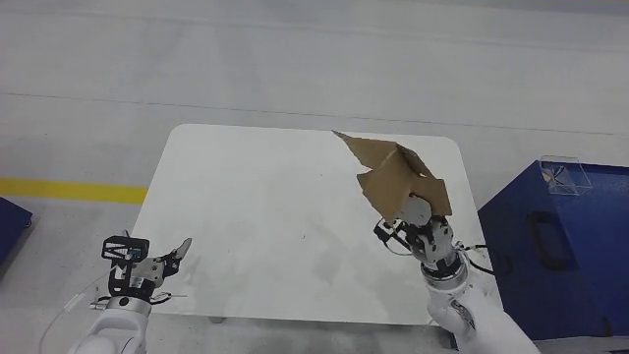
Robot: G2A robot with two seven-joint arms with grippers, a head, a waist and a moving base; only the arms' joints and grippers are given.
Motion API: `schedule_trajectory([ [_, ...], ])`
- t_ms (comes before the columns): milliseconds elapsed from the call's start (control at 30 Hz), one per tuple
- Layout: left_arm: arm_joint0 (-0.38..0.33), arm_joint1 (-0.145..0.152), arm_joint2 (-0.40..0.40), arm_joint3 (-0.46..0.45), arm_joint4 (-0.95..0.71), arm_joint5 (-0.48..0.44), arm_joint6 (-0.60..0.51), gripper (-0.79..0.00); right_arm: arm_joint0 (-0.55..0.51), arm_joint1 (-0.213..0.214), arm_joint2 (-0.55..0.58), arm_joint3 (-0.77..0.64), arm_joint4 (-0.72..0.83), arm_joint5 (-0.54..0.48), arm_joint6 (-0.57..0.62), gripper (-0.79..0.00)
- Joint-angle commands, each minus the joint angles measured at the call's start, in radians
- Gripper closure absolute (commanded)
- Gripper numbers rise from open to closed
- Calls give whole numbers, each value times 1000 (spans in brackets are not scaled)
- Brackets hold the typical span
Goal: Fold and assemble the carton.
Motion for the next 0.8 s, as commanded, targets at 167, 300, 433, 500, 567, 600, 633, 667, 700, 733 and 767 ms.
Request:
schedule_trajectory([
  [167, 0, 0, 0, 0, 0, 0, 0, -785, 11, -26, -124, 66, 380, 274, -282, 0],
  [300, 0, 0, 0, 0, 0, 0, 0, -785, 29, -31, -94, 61, 348, 256, -298, 0],
  [433, 0, 0, 0, 0, 0, 0, 0, -785, 22, -28, 7, 23, 14, 95, -115, 0],
  [500, 0, 0, 0, 0, 0, 0, 0, -785, 13, -26, 61, 2, -106, 15, -3, 0],
  [567, 0, 0, 0, 0, 0, 0, 0, -785, 4, -19, 127, -14, -293, -105, 81, 0],
  [600, 0, 0, 0, 0, 0, 0, 0, -785, -3, -16, 157, -20, -373, -170, 116, 0],
  [633, 0, 0, 0, 0, 0, 0, 0, -785, -4, -13, 192, -18, -451, -240, 143, 0],
  [667, 0, 0, 0, 0, 0, 0, 0, -785, -5, -10, 221, -15, -535, -307, 167, 0],
  [700, 0, 0, 0, 0, 0, 0, 0, -785, -7, -8, 244, -14, -600, -362, 189, 0],
  [733, 0, 0, 0, 0, 0, 0, 0, -785, -11, -7, 262, -12, -652, -407, 209, 0],
  [767, 0, 0, 0, 0, 0, 0, 0, -785, -11, -4, 284, -10, -732, -468, 224, 0],
])
